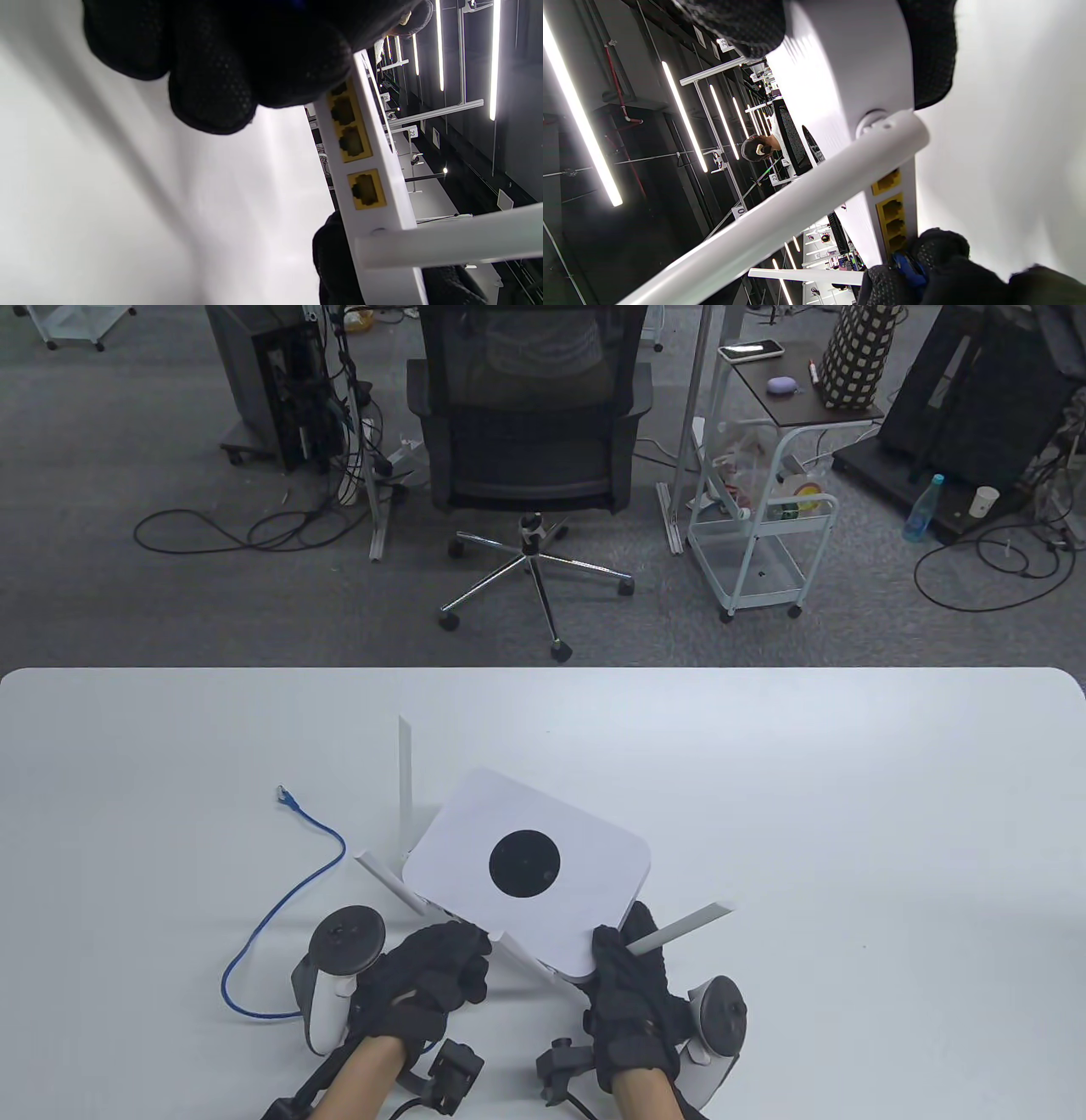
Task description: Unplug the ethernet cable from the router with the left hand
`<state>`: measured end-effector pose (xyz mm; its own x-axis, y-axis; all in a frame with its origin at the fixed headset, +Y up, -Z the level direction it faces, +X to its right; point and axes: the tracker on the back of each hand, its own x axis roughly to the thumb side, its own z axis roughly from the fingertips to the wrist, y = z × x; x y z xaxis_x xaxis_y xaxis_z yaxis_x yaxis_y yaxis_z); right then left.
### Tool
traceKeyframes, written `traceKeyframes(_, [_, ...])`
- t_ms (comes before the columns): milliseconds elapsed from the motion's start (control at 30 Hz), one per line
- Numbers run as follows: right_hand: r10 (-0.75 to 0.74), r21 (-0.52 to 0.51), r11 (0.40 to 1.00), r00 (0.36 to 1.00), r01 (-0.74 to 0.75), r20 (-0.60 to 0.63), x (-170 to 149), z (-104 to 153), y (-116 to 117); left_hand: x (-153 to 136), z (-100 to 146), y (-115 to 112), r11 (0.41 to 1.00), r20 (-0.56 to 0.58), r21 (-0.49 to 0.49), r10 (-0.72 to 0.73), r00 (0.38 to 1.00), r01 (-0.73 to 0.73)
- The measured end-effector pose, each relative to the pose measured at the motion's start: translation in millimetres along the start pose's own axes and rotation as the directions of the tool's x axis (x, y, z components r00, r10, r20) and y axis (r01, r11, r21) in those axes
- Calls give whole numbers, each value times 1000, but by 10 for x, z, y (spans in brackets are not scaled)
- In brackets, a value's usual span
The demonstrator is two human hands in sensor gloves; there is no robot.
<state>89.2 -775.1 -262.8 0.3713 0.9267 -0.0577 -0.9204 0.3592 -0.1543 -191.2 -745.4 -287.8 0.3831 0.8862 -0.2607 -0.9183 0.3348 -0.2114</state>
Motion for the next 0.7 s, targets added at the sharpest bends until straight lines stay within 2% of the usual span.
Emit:
traceKeyframes(567, [32,23,999,999,-33,28,5,-4,6,11,-25,89,989,55,-114,-88,995,94])
traceKeyframes(667, [32,10,999,999,-32,31,10,-5,-12,8,-24,107,985,61,-145,-80,995,89])
traceKeyframes(700, [34,-7,999,999,-34,32,15,-18,-41,2,-25,107,973,87,-199,-100,991,115])
